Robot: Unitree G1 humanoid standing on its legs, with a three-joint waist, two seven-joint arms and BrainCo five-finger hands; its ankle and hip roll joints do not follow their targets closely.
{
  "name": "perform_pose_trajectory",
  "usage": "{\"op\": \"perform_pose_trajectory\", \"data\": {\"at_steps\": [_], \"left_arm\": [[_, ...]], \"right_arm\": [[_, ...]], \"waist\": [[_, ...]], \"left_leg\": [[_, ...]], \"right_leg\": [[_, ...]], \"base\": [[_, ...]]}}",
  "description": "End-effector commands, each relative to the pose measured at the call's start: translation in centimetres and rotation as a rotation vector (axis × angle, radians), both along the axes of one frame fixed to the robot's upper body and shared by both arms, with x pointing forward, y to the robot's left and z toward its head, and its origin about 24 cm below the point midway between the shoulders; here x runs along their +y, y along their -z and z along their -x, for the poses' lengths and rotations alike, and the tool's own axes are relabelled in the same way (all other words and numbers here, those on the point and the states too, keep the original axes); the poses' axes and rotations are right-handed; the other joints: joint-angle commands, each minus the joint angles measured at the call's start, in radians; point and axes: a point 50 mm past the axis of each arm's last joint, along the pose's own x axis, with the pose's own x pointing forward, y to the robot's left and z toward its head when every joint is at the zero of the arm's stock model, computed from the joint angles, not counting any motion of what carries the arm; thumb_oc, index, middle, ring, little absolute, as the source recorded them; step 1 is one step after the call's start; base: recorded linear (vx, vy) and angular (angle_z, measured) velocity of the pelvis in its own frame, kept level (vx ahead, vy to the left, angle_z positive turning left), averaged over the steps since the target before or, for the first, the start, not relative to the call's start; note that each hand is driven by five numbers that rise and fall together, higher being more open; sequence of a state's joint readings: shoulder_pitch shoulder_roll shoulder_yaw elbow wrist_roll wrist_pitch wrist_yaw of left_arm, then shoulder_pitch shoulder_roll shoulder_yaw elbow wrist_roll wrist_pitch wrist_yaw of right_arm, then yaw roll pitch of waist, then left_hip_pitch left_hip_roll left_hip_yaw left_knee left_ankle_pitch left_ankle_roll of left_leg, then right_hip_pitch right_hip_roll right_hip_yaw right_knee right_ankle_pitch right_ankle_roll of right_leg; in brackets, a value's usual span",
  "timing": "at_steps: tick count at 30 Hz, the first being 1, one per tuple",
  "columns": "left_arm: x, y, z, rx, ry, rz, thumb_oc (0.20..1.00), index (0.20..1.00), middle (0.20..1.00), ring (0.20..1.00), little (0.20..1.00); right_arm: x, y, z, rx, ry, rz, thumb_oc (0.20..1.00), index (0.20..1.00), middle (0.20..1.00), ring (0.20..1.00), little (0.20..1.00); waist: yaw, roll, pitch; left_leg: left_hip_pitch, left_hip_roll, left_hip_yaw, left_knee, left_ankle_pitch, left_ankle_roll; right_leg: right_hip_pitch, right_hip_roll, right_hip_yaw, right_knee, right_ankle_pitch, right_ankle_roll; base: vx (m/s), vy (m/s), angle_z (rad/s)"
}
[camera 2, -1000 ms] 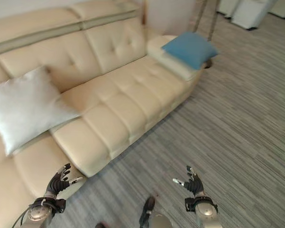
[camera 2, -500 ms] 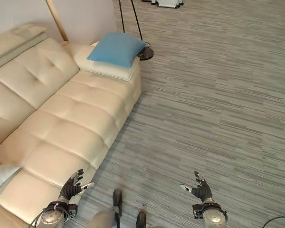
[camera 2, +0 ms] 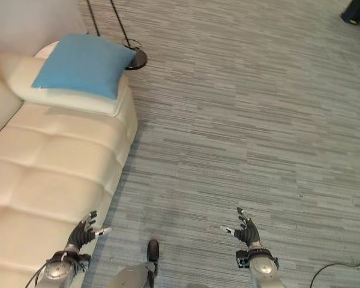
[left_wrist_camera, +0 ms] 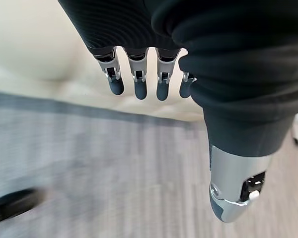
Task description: Pick up all the scattered cushions and arrange them neatly on the sofa.
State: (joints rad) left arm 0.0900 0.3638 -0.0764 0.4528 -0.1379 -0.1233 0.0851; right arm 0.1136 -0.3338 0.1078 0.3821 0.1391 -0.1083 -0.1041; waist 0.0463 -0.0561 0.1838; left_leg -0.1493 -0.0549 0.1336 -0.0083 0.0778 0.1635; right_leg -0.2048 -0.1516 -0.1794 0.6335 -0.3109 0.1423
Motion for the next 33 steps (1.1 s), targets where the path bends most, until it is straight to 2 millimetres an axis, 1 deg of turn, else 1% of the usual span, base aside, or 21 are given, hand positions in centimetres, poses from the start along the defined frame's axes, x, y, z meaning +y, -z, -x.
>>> {"op": "perform_pose_trajectory", "data": {"at_steps": [1,3,4,7,8,10,12,13,14,17,20,21,22,23,24,25,26,28,29,30,33], "left_arm": [[1.4,-1.3,0.5,-0.068,-0.024,-0.031,1.0,1.0,1.0,1.0,1.0],[1.3,-1.3,0.5,-0.067,-0.029,-0.025,1.0,1.0,1.0,1.0,1.0],[1.3,-1.1,0.3,-0.068,-0.048,-0.022,1.0,1.0,1.0,1.0,1.0],[1.2,-1.3,0.1,-0.079,-0.046,-0.027,1.0,1.0,1.0,1.0,1.0],[1.2,-1.1,0.3,-0.071,-0.036,-0.033,1.0,1.0,1.0,1.0,1.0],[1.1,-1.1,0.4,-0.07,-0.036,-0.033,1.0,1.0,1.0,1.0,1.0],[1.0,-0.7,0.8,-0.053,-0.034,-0.009,1.0,1.0,1.0,1.0,1.0],[1.0,-0.6,0.9,-0.047,-0.029,-0.009,1.0,1.0,1.0,1.0,1.0],[1.1,-0.3,1.1,-0.033,-0.036,-0.003,1.0,1.0,1.0,1.0,1.0],[1.0,0.0,1.2,-0.027,-0.055,0.013,1.0,1.0,1.0,1.0,1.0],[0.7,0.5,1.2,-0.012,-0.076,0.028,1.0,1.0,1.0,1.0,1.0],[0.6,0.6,1.3,-0.009,-0.077,0.029,1.0,1.0,1.0,1.0,1.0],[0.6,0.6,1.3,-0.008,-0.079,0.028,1.0,1.0,1.0,1.0,1.0],[0.5,0.7,1.4,-0.005,-0.079,0.021,1.0,1.0,1.0,1.0,1.0],[0.5,0.7,1.4,-0.005,-0.079,0.021,1.0,1.0,1.0,1.0,1.0],[0.7,0.6,1.4,-0.006,-0.088,0.007,1.0,1.0,1.0,1.0,1.0],[0.8,0.6,1.3,-0.007,-0.094,0.002,1.0,1.0,1.0,1.0,1.0],[1.0,0.6,1.3,-0.007,-0.103,-0.012,1.0,1.0,1.0,1.0,1.0],[1.2,0.4,1.2,-0.014,-0.108,-0.017,1.0,1.0,1.0,1.0,1.0],[1.3,0.3,1.3,-0.013,-0.11,-0.023,1.0,1.0,1.0,1.0,1.0],[2.0,0.2,1.7,-0.01,-0.126,-0.035,1.0,1.0,1.0,1.0,1.0]], "right_arm": [[-0.7,-2.0,-1.9,-0.117,0.024,-0.012,1.0,1.0,1.0,1.0,1.0],[-0.8,-2.2,-1.9,-0.125,0.029,-0.012,1.0,1.0,1.0,1.0,1.0],[-1.0,-2.1,-1.7,-0.122,0.039,-0.004,1.0,1.0,1.0,1.0,1.0],[-1.1,-2.0,-1.3,-0.114,0.04,0.012,1.0,1.0,1.0,1.0,1.0],[-1.3,-1.7,-0.6,-0.101,0.047,0.016,1.0,1.0,1.0,1.0,1.0],[-1.3,-1.7,-0.6,-0.1,0.047,0.017,1.0,1.0,1.0,1.0,1.0],[-2.1,-1.6,-0.2,-0.091,0.06,0.033,1.0,1.0,1.0,1.0,1.0],[-2.3,-1.7,-0.1,-0.096,0.061,0.034,1.0,1.0,1.0,1.0,1.0],[-2.9,-1.8,0.2,-0.093,0.073,0.043,1.0,1.0,1.0,1.0,1.0],[-3.2,-1.9,0.1,-0.09,0.084,0.051,1.0,1.0,1.0,1.0,1.0],[-3.6,-2.0,0.0,-0.09,0.1,0.06,1.0,1.0,1.0,1.0,1.0],[-3.7,-2.0,0.0,-0.089,0.101,0.062,1.0,1.0,1.0,1.0,1.0],[-3.8,-2.0,0.1,-0.091,0.104,0.063,1.0,1.0,1.0,1.0,1.0],[-3.9,-1.9,0.1,-0.087,0.111,0.065,1.0,1.0,1.0,1.0,1.0],[-3.9,-1.9,0.1,-0.087,0.112,0.065,1.0,1.0,1.0,1.0,1.0],[-3.9,-1.6,0.3,-0.072,0.128,0.063,1.0,1.0,1.0,1.0,1.0],[-3.9,-1.4,0.5,-0.065,0.134,0.061,1.0,1.0,1.0,1.0,1.0],[-3.8,-1.0,0.8,-0.05,0.146,0.058,1.0,1.0,1.0,1.0,1.0],[-3.8,-0.9,0.9,-0.045,0.148,0.059,1.0,1.0,1.0,1.0,1.0],[-3.7,-0.8,1.0,-0.037,0.149,0.055,1.0,1.0,1.0,1.0,1.0],[-3.4,-0.3,1.4,-0.015,0.136,0.049,1.0,1.0,1.0,1.0,1.0]], "waist": [[0.017,-0.017,0.024],[0.006,-0.015,0.032],[-0.024,-0.018,0.04],[-0.038,-0.012,0.036],[-0.048,-0.011,0.019],[-0.051,-0.008,0.019],[-0.055,0.008,0.005],[-0.055,0.011,0.0],[-0.059,0.022,-0.006],[-0.055,0.026,0.0],[-0.035,0.022,0.01],[-0.031,0.02,0.009],[-0.023,0.022,0.013],[-0.012,0.027,0.017],[-0.013,0.026,0.015],[0.009,0.039,0.012],[0.015,0.038,0.012],[0.025,0.034,0.01],[0.027,0.028,0.005],[0.033,0.027,0.006],[0.043,0.012,-0.015]], "left_leg": [[-0.002,0.091,0.004,0.114,-0.157,-0.149],[0.033,0.088,0.002,0.101,-0.172,-0.153],[0.108,0.072,-0.022,0.084,-0.214,-0.168],[0.159,0.068,-0.05,0.075,-0.244,-0.181],[0.195,0.073,-0.075,0.084,-0.27,-0.197],[0.196,0.076,-0.078,0.085,-0.272,-0.198],[0.17,0.123,-0.083,0.21,-0.22,-0.241],[0.159,0.135,-0.077,0.245,-0.196,-0.246],[0.135,0.166,-0.057,0.325,-0.139,-0.262],[0.092,0.176,-0.036,0.381,-0.13,-0.25],[0.013,0.145,-0.01,0.327,-0.19,-0.225],[-0.015,0.132,-0.006,0.296,-0.189,-0.221],[-0.047,0.123,-0.003,0.263,-0.171,-0.222],[-0.084,0.12,0.004,0.214,-0.127,-0.228],[-0.086,0.118,0.003,0.208,-0.12,-0.228],[-0.139,0.12,0.013,0.106,-0.028,-0.245],[-0.147,0.121,0.021,0.063,-0.006,-0.249],[-0.191,0.131,0.054,0.006,0.019,-0.251],[-0.198,0.136,0.073,-0.021,0.01,-0.257],[-0.206,0.148,0.105,-0.019,0.031,-0.249],[-0.196,0.165,0.136,0.018,0.05,-0.243]], "right_leg": [[-0.001,0.017,-0.038,-0.336,0.238,0.013],[-0.029,0.017,-0.055,-0.387,0.254,0.011],[-0.1,0.032,-0.042,-0.519,0.306,0.025],[-0.11,0.035,-0.02,-0.56,0.338,0.033],[-0.089,0.036,0.005,-0.56,0.357,0.021],[-0.085,0.038,0.002,-0.561,0.356,0.021],[-0.037,0.05,-0.032,-0.565,0.348,-0.013],[-0.023,0.051,-0.043,-0.567,0.336,-0.022],[0.009,0.056,-0.07,-0.569,0.306,-0.043],[0.045,0.056,-0.081,-0.57,0.273,-0.057],[0.105,0.049,-0.088,-0.59,0.241,-0.053],[0.113,0.048,-0.089,-0.595,0.235,-0.053],[0.127,0.053,-0.088,-0.6,0.227,-0.051],[0.157,0.064,-0.088,-0.613,0.214,-0.05],[0.154,0.063,-0.089,-0.614,0.216,-0.05],[0.201,0.09,-0.087,-0.633,0.194,-0.048],[0.219,0.094,-0.089,-0.638,0.186,-0.046],[0.265,0.099,-0.089,-0.643,0.157,-0.042],[0.305,0.095,-0.084,-0.641,0.13,-0.036],[0.323,0.095,-0.079,-0.636,0.126,-0.036],[0.391,0.087,-0.07,-0.608,0.083,-0.026]], "base": [[0.37,-0.004,0.01],[0.43,-0.063,-0.04],[0.46,-0.106,0.04],[0.53,-0.192,0.39],[0.49,-0.24,0.74],[0.28,-0.17,1.05],[0.38,-0.299,0.89],[0.41,-0.273,0.64],[0.3,-0.171,0.55],[0.24,-0.104,0.04],[0.28,-0.048,0.04],[0.25,-0.002,0.0],[0.26,-0.002,-0.04],[0.19,-0.006,-0.04],[0.34,0.003,0.01],[0.33,0.016,0.0],[0.47,0.037,0.08],[0.44,0.087,0.15],[0.45,0.137,0.0],[0.57,0.183,-0.14],[0.53,0.198,-0.09]]}}
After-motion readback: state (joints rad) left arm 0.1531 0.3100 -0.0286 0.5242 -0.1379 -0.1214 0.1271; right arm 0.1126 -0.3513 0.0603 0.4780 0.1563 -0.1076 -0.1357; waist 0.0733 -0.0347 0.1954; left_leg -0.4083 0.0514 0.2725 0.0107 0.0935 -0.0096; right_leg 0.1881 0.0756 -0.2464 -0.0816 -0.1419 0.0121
